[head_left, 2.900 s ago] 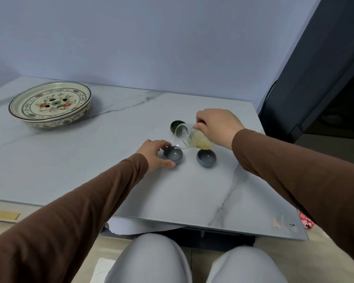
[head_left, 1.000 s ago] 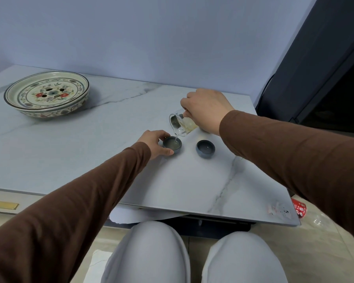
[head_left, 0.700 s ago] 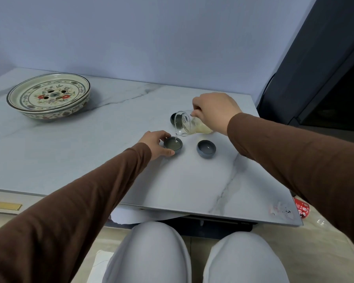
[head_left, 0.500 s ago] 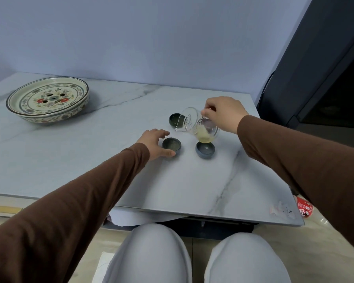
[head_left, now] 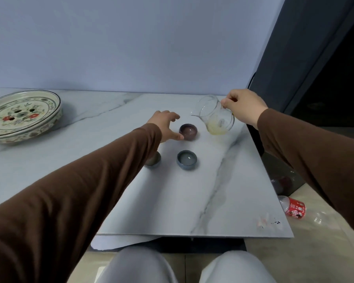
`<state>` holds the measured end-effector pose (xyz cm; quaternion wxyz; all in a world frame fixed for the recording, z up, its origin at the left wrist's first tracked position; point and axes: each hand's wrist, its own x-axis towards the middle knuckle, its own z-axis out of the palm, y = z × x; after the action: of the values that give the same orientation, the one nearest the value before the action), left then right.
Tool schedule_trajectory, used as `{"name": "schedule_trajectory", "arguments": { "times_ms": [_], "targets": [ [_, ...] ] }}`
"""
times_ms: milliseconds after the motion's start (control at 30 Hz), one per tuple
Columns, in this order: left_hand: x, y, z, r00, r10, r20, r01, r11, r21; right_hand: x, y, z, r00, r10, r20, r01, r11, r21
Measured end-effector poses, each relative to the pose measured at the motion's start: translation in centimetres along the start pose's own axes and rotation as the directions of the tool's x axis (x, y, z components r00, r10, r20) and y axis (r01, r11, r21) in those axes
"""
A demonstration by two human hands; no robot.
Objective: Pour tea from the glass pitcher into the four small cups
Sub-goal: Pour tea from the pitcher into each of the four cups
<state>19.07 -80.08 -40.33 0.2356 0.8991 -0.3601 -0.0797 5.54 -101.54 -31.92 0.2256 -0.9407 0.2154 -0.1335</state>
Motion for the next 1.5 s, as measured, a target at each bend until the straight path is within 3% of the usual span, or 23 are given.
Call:
{"name": "schedule_trajectory", "arguments": {
  "times_ms": [233,567,900,1500],
  "targets": [
    [4.4,0.6,1.6,0.995,-0.023,0.102,0.004,0.984,0.176,2.2,0.2,1.0,0.996,-0.090,0.016,0.092,0.976,-0.200],
    [6.0,-0.1,3.2,0.986,-0.079,0.148,0.062,0.992,0.113,4.1,-2.0,3.3,0.946,-0.312,0.088,0.315,0.817,-0.482],
    [5.5,-0.1,3.4,0.992,-0.066,0.107,0.061,0.997,0.055,4.0,-3.8,4.2,0.884,-0.454,0.113,0.433,0.700,-0.568],
    [5.5,-0.3,3.5,0.991,-0.088,0.104,0.084,0.995,0.050,2.8,-5.1,3.6,0.819,-0.561,0.117,0.481,0.561,-0.673]
  ]
}}
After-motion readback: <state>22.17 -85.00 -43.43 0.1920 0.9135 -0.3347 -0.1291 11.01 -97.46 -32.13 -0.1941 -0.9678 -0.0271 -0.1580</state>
